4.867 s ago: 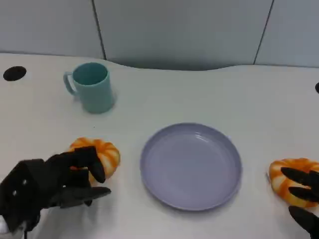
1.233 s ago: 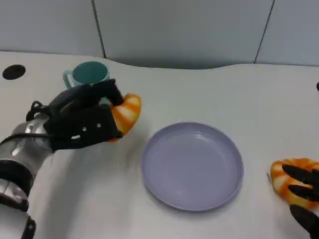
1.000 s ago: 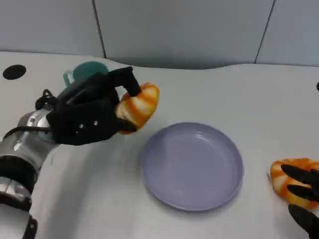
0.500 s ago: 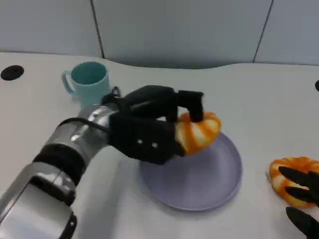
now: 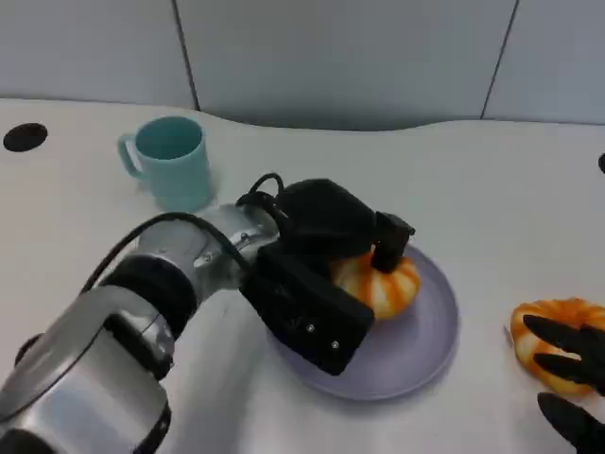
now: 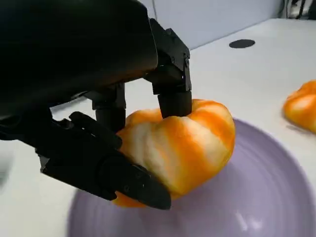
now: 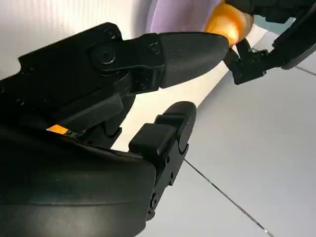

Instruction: Grasp the bread from the table and place it into the plate.

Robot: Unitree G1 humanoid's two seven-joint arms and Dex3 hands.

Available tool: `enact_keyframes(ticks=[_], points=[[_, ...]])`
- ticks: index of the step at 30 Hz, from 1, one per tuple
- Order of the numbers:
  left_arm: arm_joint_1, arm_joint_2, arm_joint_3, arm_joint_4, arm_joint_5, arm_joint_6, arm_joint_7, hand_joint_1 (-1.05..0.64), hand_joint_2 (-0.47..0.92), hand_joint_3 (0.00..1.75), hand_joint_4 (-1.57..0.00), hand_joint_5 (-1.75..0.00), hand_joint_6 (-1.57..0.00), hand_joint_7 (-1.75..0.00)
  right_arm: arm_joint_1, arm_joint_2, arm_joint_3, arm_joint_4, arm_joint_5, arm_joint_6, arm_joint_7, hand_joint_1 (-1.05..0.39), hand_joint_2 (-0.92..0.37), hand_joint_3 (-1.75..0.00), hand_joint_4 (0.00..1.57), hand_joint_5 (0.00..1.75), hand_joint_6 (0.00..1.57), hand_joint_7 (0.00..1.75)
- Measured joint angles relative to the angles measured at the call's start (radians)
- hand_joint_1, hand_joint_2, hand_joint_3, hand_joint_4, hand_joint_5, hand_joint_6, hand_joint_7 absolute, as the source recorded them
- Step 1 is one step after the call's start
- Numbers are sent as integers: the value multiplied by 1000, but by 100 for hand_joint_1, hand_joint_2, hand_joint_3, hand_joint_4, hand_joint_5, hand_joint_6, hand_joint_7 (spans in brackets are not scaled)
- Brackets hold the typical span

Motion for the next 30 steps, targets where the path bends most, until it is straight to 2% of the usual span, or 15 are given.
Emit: enact_keyframes(ticks=[1, 2, 3, 4, 5, 6, 7, 11, 22, 27, 30], points=[[-9, 5, -7, 0, 2, -2, -1, -46, 86, 2, -25, -136, -31, -120, 0, 0, 0, 1, 0, -2, 0, -36, -92, -35, 100, 5, 78, 0], [-16, 8, -12, 0, 4, -5, -1, -47, 87, 1, -23, -130, -31, -114, 0, 0, 0, 2, 0, -2, 0, -37, -92, -35, 100, 5, 78, 0], [-22, 12, -18, 0, 9, -10, -3, -52, 87, 1, -17, -109, -30, -88, 0, 0, 0, 2, -1, -2, 0, -36, -92, -35, 100, 5, 77, 0], [-29, 16, -26, -1, 14, -18, -17, -57, 88, 0, -16, -85, -35, -52, -1, 0, 0, 2, -1, -2, 0, -36, -92, -35, 100, 5, 77, 0], [-36, 20, -33, -3, 21, -29, -30, -59, 88, 0, -16, -72, -39, -33, -1, 0, 0, 3, -2, -2, 0, -36, -92, -35, 99, 5, 77, 0], [-41, 24, -37, -6, 22, -40, -39, -62, 89, 0, -14, -63, -39, -19, -2, 0, 0, 3, -2, -2, 0, -37, -92, -35, 99, 5, 78, 0], [-44, 27, -41, -10, 22, -49, -48, -63, 89, 0, -13, -58, -37, -13, -2, 0, 0, 4, -3, -2, 0, -37, -92, -35, 99, 5, 78, 0], [-62, 43, -44, -21, 18, -83, -98, -67, 90, 0, -10, -52, -34, -5, -3, 0, 0, 5, -4, -3, 0, -36, -92, -35, 100, 5, 78, 0], [-73, 71, 7, -34, -62, -135, -197, -68, 86, 0, -13, -49, -38, -4, -3, 0, 0, 10, -5, -5, 0, -37, -92, -35, 100, 5, 77, 0], [-69, 114, 65, -56, -122, -182, -207, -64, 88, 1, -17, -50, -41, -4, -1, 0, 0, 4, -6, 0, 0, -37, -92, -35, 99, 5, 77, 0], [-28, 150, 160, -69, -277, -218, -309, -60, 89, 1, -17, -49, -41, -3, 1, 0, -1, 1, -5, 1, 0, -36, -92, -35, 98, 4, 77, 0]])
